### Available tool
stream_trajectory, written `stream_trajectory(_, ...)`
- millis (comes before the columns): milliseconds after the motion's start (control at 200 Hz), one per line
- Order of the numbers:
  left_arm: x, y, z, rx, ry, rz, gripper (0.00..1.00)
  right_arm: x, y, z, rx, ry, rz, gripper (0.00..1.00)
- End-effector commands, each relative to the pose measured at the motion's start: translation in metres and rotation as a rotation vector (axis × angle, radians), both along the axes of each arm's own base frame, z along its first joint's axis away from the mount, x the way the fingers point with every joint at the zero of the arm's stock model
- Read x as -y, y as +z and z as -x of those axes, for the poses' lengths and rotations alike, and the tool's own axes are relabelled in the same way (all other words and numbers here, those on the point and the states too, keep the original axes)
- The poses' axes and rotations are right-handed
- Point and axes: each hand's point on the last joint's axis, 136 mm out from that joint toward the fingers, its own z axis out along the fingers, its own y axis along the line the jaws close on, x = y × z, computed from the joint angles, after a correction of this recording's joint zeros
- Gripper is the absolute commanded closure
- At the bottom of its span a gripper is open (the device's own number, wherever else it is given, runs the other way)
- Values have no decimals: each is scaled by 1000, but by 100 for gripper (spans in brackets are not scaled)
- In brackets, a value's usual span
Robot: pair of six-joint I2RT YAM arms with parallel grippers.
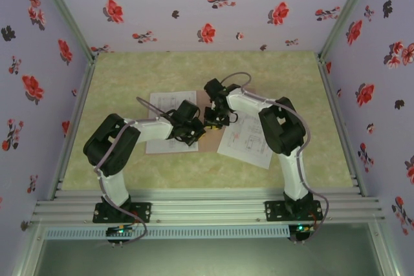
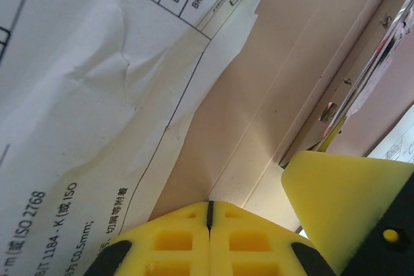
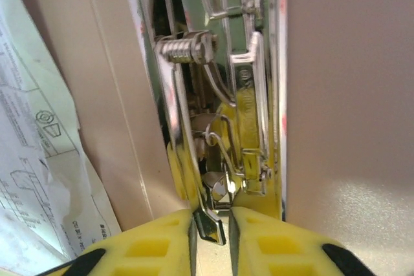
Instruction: Put the files into the folder
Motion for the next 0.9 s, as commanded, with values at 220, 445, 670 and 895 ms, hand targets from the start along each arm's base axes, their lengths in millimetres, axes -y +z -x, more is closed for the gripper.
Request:
stream_trajectory(220,-38,-39,33,-144,31,-155,100,28,-24,11,-47,-14,127,100)
stream_trajectory(445,-47,-47,42,-172,96,-144,100,48,-45,13,-113,-62,80,100)
stream_trajectory(670,-54,-50,46,-187,148,-145,100,75,-69,20,-187,-94,38,100)
stream_trajectory(895,-61,-54,50,-195,176,-160,100,95,-70,23,-190,-1,130,100)
